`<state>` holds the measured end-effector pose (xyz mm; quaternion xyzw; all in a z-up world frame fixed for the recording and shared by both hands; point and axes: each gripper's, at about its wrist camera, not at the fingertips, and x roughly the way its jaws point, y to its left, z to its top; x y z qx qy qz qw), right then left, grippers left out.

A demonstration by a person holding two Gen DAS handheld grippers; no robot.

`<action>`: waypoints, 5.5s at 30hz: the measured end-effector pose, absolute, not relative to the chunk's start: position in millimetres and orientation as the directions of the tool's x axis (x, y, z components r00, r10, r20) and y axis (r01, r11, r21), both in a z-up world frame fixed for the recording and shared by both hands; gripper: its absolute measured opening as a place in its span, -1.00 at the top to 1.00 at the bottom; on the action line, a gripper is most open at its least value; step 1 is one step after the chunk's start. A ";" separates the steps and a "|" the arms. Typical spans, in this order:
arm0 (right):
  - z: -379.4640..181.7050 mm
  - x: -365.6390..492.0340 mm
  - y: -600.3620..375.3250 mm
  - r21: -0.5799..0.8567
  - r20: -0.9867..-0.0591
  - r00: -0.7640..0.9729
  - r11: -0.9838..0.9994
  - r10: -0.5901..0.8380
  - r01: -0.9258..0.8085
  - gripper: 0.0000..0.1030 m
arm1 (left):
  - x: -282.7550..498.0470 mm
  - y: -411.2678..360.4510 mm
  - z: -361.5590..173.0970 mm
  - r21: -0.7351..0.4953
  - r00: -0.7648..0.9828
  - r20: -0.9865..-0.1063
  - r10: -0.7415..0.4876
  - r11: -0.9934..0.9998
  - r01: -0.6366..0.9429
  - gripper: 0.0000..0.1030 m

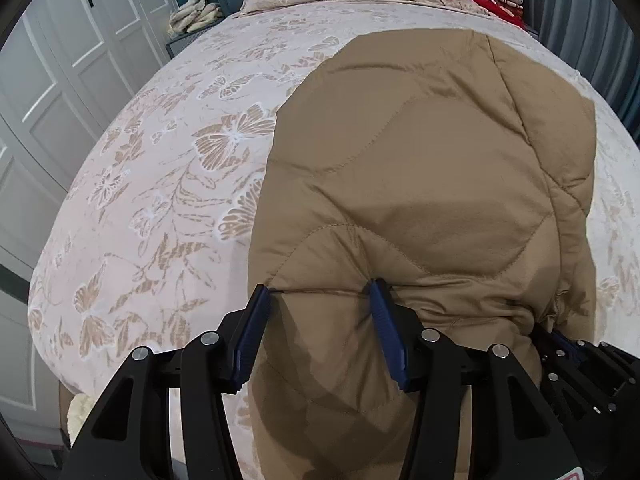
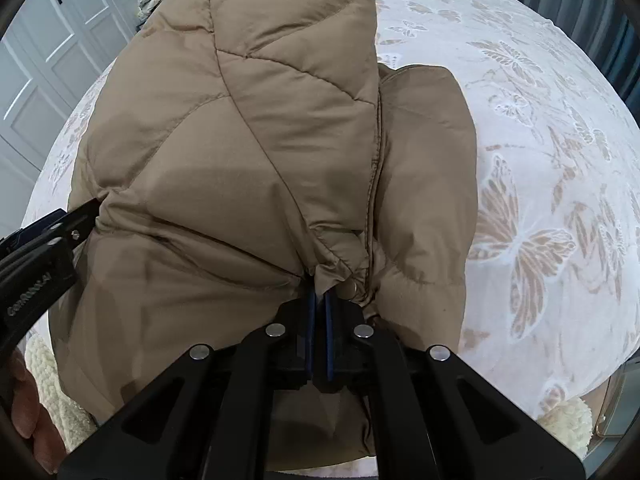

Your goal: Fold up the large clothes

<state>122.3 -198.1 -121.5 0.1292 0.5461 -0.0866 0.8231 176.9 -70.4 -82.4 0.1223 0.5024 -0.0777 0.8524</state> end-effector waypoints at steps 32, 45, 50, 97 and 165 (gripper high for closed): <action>-15.6 93.9 -234.8 0.219 -0.796 0.604 0.914 -0.035 0.341 0.63 | 217.0 -17.4 -20.2 0.044 0.538 -0.842 -0.041 0.988 0.145 -0.18; -45.0 216.3 -238.3 0.122 -0.824 0.558 0.930 -0.100 0.347 0.68 | 285.1 -77.0 -42.9 0.092 0.524 -0.851 -0.020 0.978 0.187 -0.21; -77.6 224.0 -240.5 0.095 -0.844 0.524 0.929 -0.115 0.357 0.68 | 286.2 -87.1 -60.1 0.104 0.532 -0.847 -0.014 0.976 0.192 -0.28; -155.6 229.7 -257.2 0.172 -0.794 0.599 0.904 -0.108 0.391 0.72 | 289.3 -116.9 -130.6 0.177 0.648 -0.760 0.053 0.976 0.128 -0.42; -132.3 357.6 -201.2 0.387 -0.802 0.565 0.890 0.195 0.241 -0.20 | 414.1 52.8 -97.6 -0.101 0.513 -0.839 -0.183 0.978 0.185 -0.24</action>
